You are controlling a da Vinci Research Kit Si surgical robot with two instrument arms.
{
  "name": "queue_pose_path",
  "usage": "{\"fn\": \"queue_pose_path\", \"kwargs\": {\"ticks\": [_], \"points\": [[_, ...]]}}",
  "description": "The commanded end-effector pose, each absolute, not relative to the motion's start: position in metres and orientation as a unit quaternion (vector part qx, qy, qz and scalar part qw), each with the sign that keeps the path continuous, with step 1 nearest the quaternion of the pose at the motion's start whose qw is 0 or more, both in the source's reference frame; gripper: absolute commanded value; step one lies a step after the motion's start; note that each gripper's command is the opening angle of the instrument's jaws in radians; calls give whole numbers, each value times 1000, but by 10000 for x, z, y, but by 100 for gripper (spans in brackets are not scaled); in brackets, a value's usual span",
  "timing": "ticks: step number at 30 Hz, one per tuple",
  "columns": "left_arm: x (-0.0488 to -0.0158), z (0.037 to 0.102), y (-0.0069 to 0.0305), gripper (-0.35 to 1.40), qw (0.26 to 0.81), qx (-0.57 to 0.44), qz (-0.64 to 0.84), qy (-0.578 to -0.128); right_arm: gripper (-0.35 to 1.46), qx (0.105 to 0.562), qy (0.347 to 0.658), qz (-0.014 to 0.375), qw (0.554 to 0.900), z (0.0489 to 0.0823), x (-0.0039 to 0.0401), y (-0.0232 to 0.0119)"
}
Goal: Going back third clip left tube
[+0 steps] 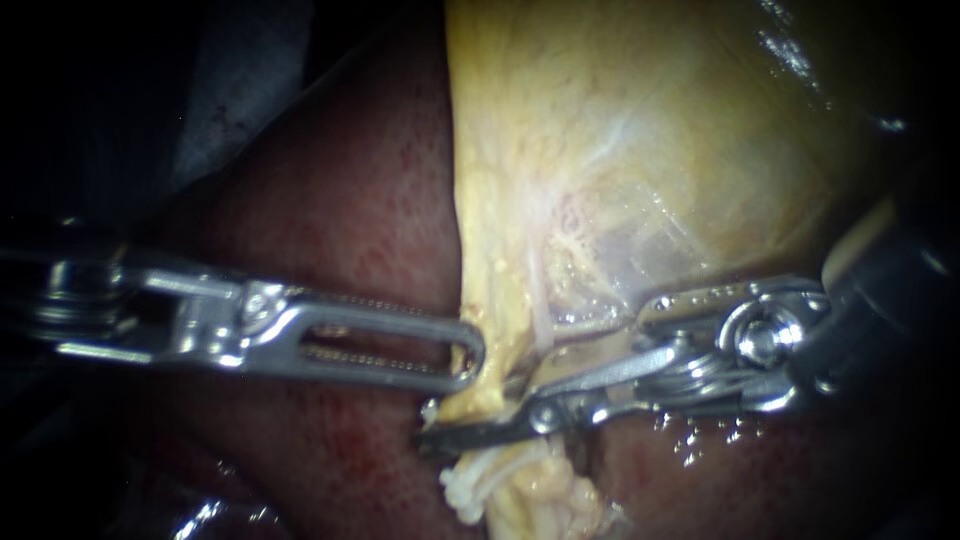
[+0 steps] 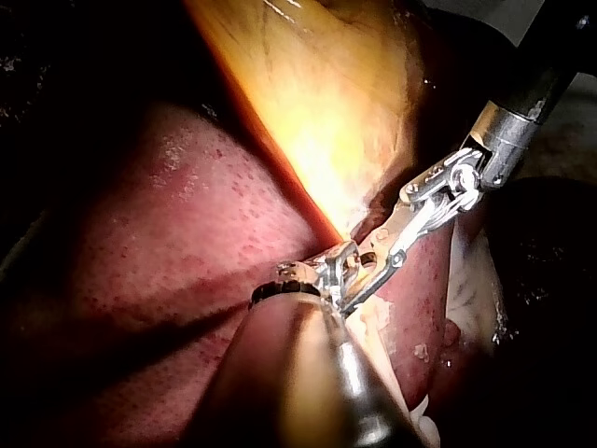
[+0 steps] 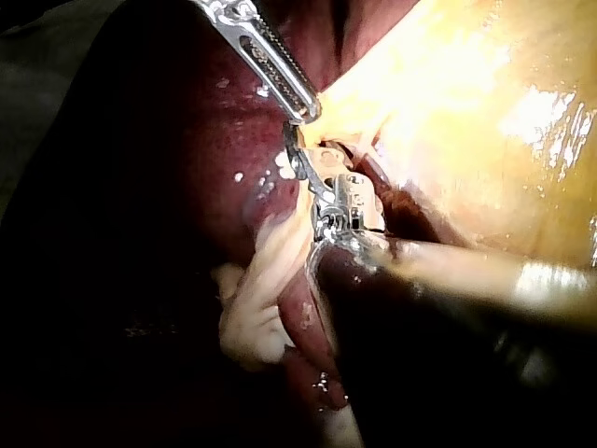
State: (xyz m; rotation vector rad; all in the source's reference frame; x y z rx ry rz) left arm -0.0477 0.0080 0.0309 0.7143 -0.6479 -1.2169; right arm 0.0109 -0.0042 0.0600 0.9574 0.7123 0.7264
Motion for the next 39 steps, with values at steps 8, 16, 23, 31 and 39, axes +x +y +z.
{"fn": "queue_pose_path", "kwargs": {"ticks": [8,16,23,31,39], "points": [[-477,309,80,-35,714,322,-549,-293,-34,441,328,334,766,600,109,-42],[-477,309,80,-35,714,322,-549,-293,28,423,341,326,774,600,110,-42],[-477,309,80,-35,714,322,-549,-293,49,400,363,291,790,601,114,-42],[-477,309,80,-35,714,322,-549,-293,53,397,365,286,792,602,116,-46],[-477,309,80,-35,714,322,-549,-293,51,395,365,285,793,605,124,-53]]}}
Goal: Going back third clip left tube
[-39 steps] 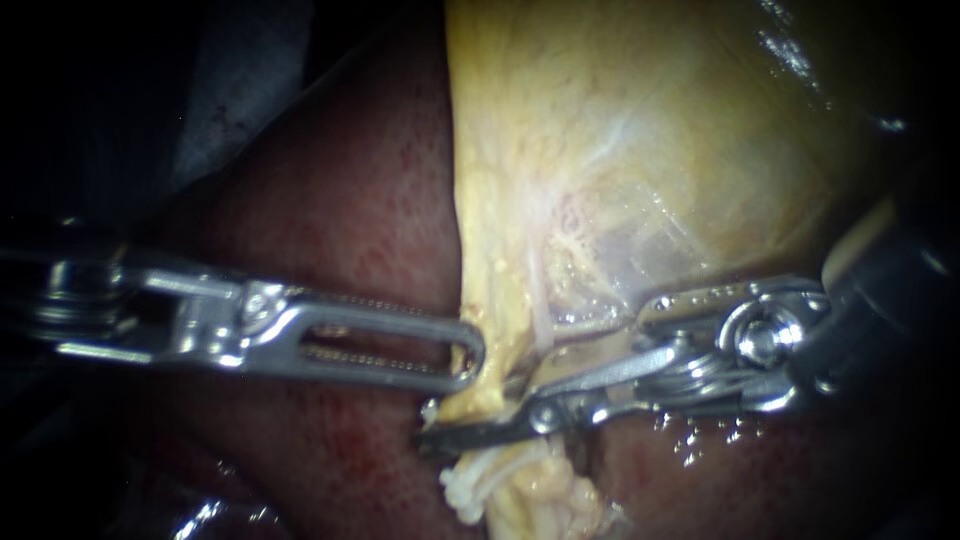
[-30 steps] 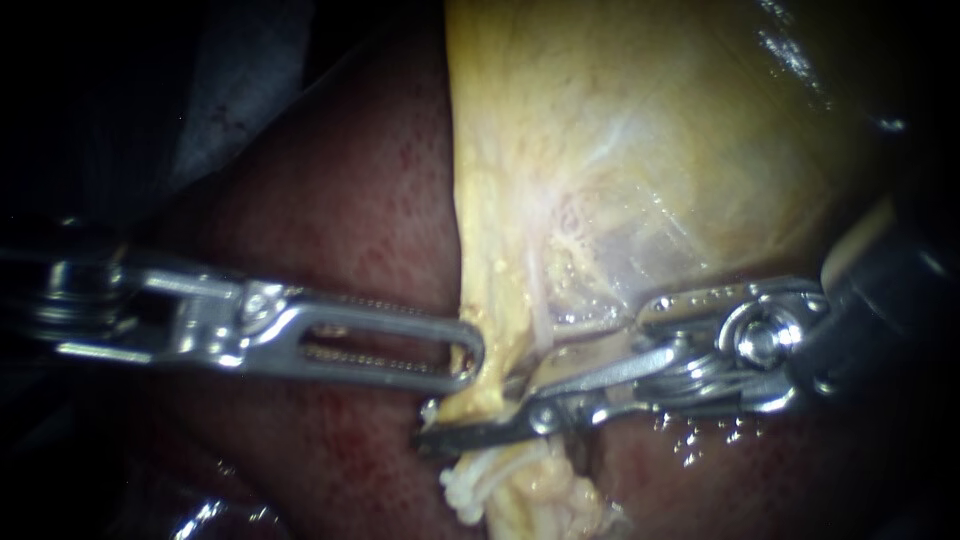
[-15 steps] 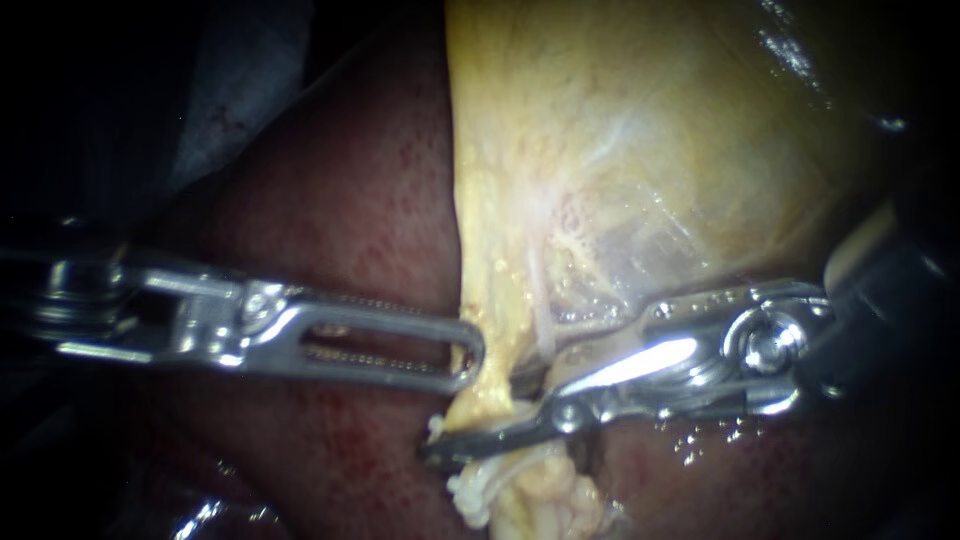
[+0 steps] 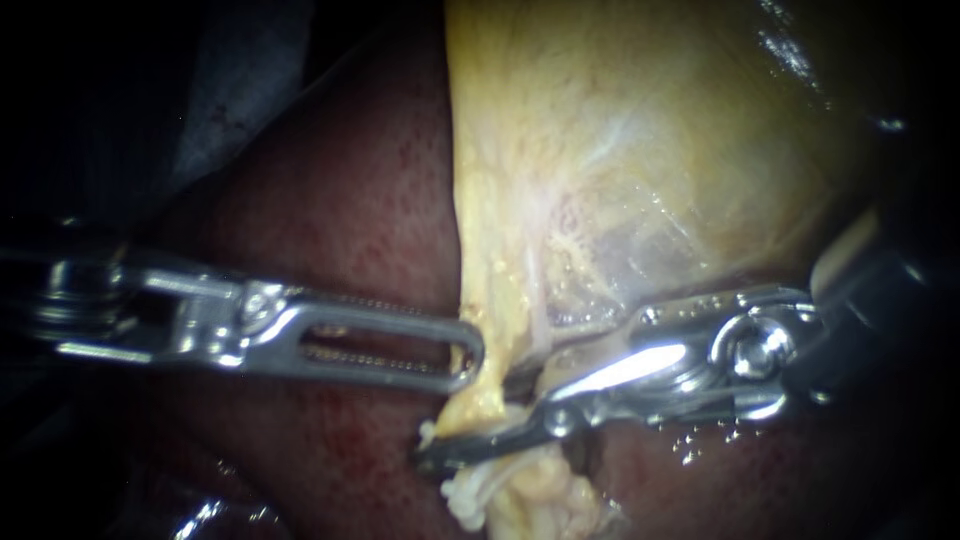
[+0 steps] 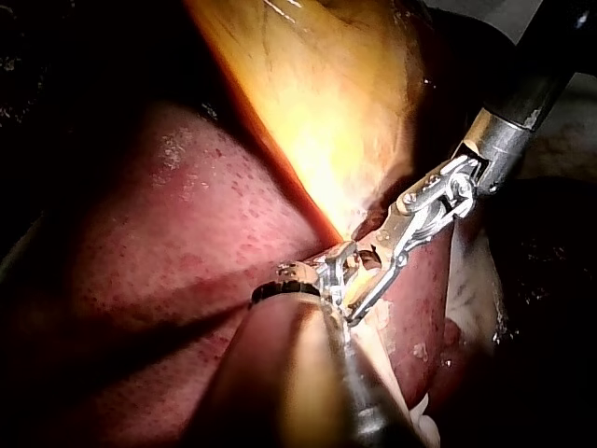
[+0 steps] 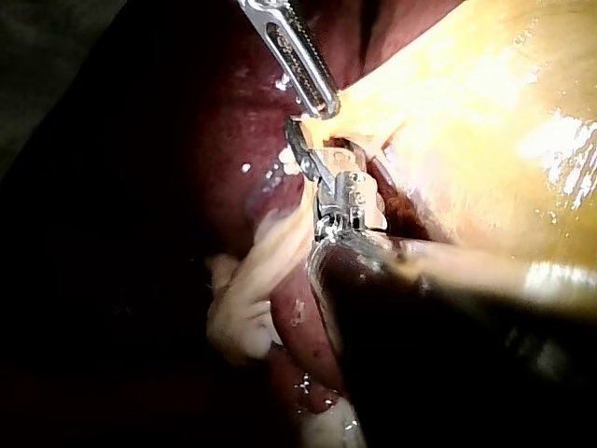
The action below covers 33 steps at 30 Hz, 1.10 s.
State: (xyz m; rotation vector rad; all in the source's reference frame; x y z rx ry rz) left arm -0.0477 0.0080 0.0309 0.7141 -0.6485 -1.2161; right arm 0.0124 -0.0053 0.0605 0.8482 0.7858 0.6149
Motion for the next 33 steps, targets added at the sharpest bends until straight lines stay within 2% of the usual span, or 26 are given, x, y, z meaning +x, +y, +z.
{"fn": "queue_pose_path", "kwargs": {"ticks": [1,8,19,33], "points": [[-477,309,80,-35,714,322,-549,-293,51,394,365,285,794,607,126,-55],[-477,309,80,-35,714,322,-549,-293,49,388,370,274,798,611,127,-60],[-477,310,80,-35,714,322,-549,-293,46,376,386,230,810,609,116,-61],[-473,316,85,-35,714,321,-549,-293,46,377,394,208,812,597,103,-60]]}}
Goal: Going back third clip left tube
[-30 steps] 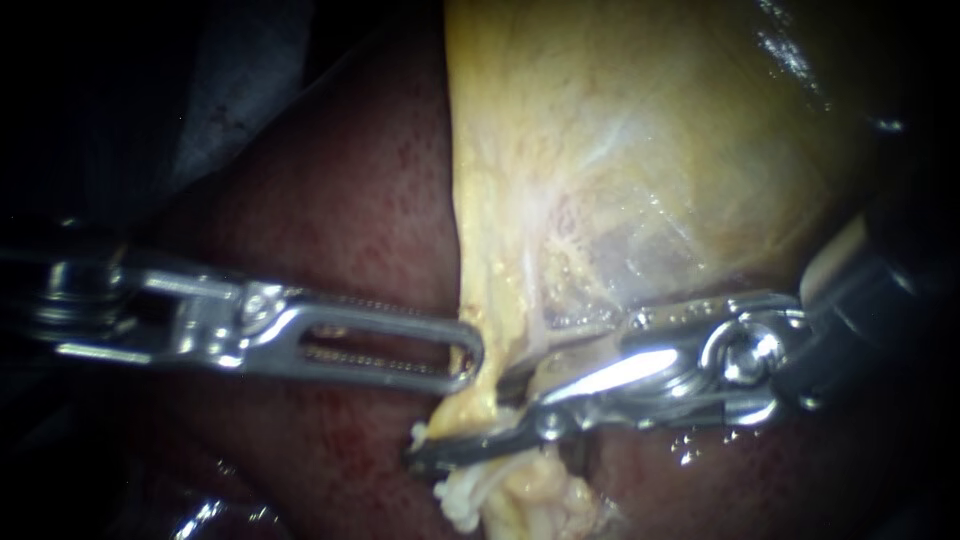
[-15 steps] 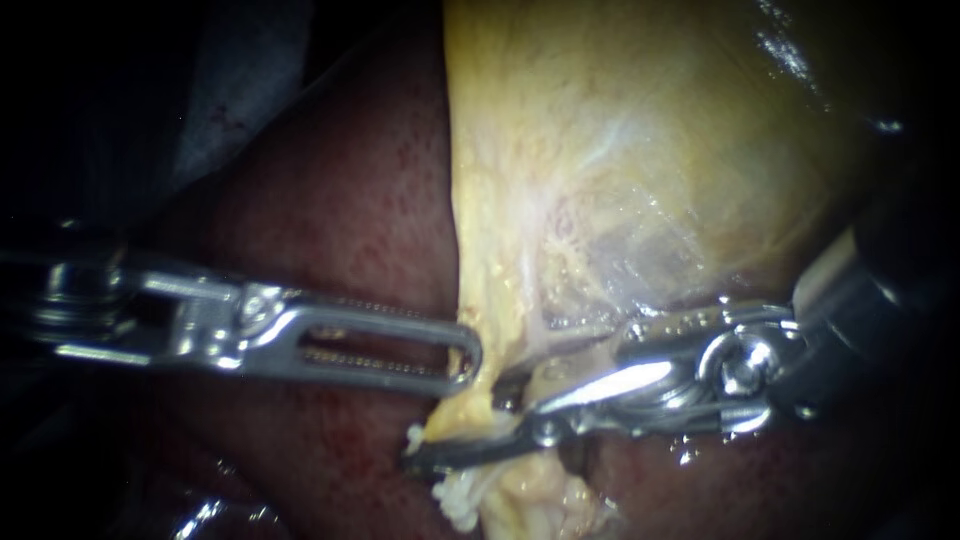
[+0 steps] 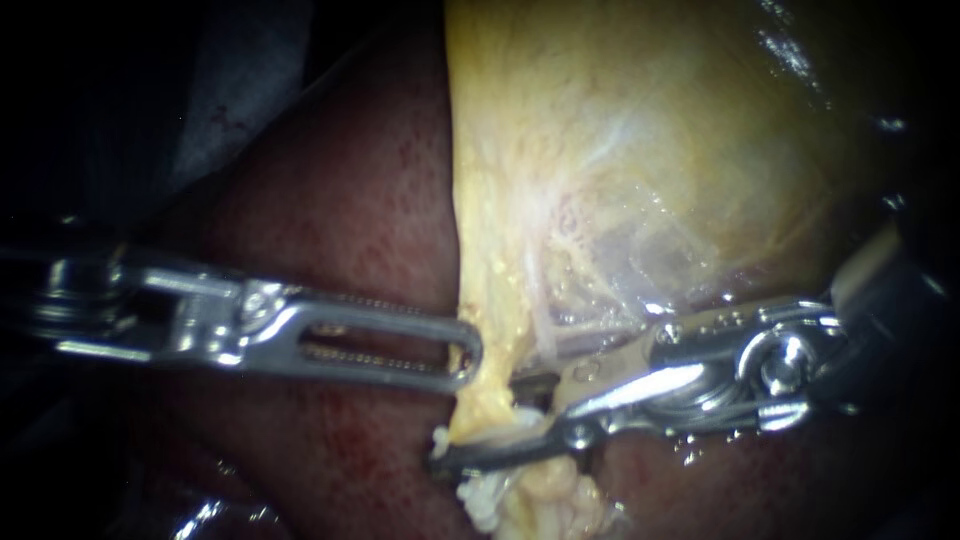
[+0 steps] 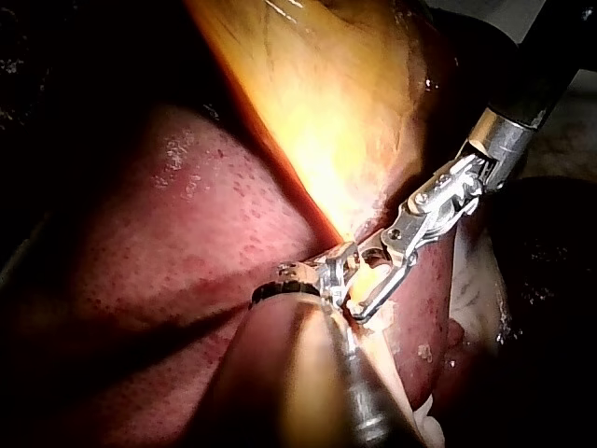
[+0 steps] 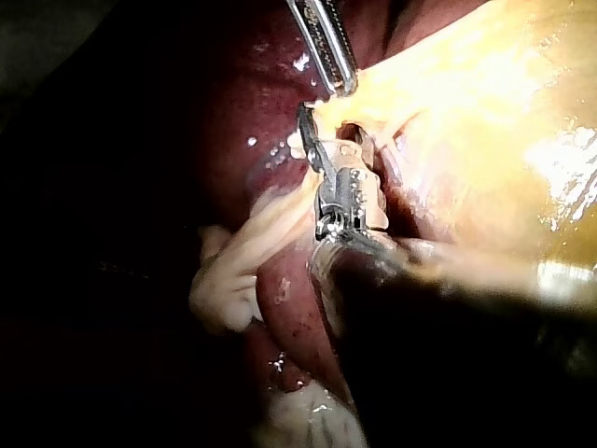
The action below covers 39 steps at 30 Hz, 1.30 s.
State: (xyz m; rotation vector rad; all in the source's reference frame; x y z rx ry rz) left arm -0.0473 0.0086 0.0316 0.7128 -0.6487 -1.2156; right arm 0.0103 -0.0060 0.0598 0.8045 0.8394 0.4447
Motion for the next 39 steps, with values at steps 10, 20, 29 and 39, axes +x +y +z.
{"fn": "queue_pose_path", "kwargs": {"ticks": [10,20,29,39], "points": [[-469,324,91,-35,714,320,-549,-293,51,372,401,196,814,594,104,-61],[-470,324,90,-35,714,320,-549,-293,51,374,420,196,803,591,107,-57],[-472,322,88,-35,714,319,-550,-293,50,371,425,211,798,562,87,-29],[-473,323,86,-35,714,318,-550,-293,50,364,428,217,798,552,48,-18]]}}
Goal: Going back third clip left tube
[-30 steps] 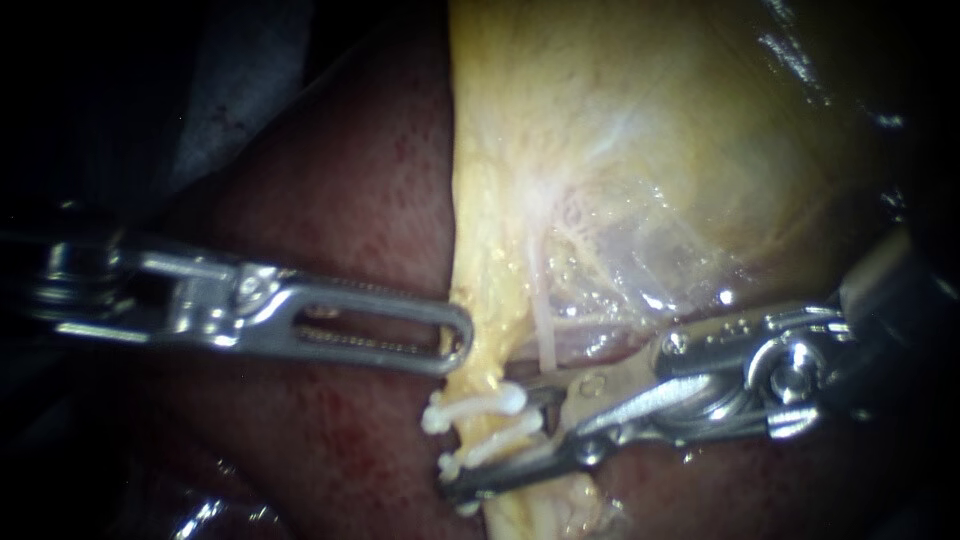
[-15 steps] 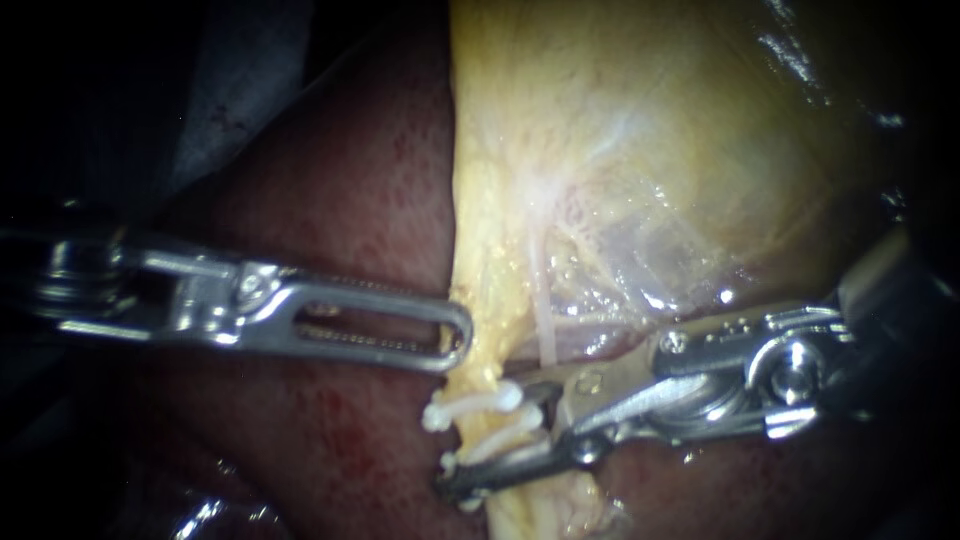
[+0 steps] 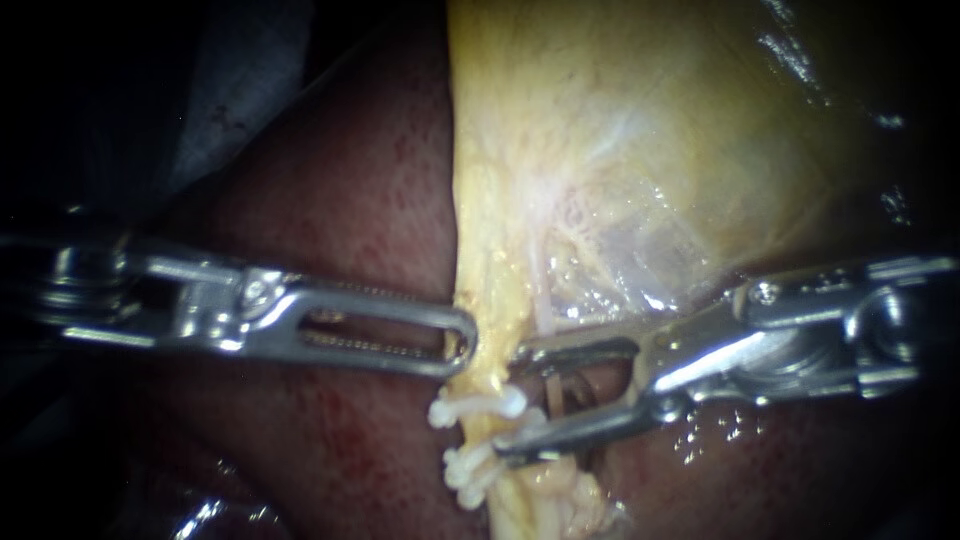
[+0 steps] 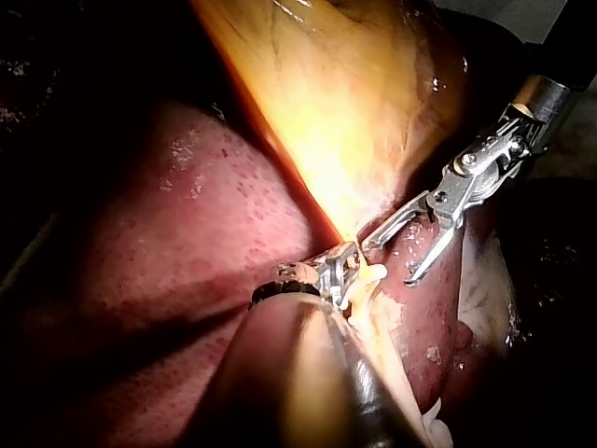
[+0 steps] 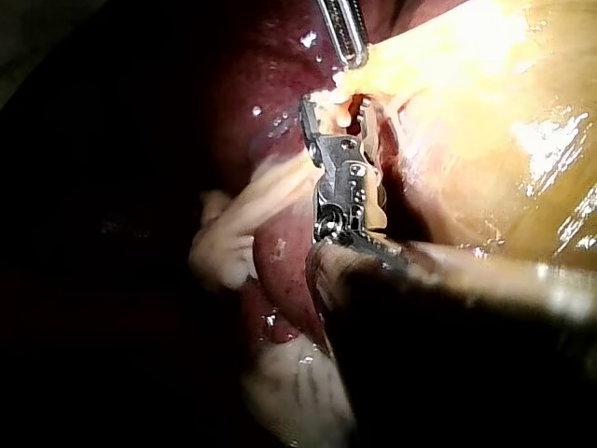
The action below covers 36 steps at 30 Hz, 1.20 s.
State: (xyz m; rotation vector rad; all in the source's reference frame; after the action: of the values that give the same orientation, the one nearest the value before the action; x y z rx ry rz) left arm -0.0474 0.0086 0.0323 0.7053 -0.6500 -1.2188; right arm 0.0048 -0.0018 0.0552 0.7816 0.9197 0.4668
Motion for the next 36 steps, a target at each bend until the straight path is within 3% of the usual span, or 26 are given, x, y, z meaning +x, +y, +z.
{"fn": "queue_pose_path", "kwargs": {"ticks": [1,18,36], "points": [[-473,323,86,-35,714,318,-550,-293,50,364,429,218,798,550,44,-16],[-474,324,86,-35,714,318,-550,-293,51,331,439,243,800,498,-50,42],[-481,343,90,-35,715,314,-551,-294,51,327,438,248,800,492,-58,45]]}}
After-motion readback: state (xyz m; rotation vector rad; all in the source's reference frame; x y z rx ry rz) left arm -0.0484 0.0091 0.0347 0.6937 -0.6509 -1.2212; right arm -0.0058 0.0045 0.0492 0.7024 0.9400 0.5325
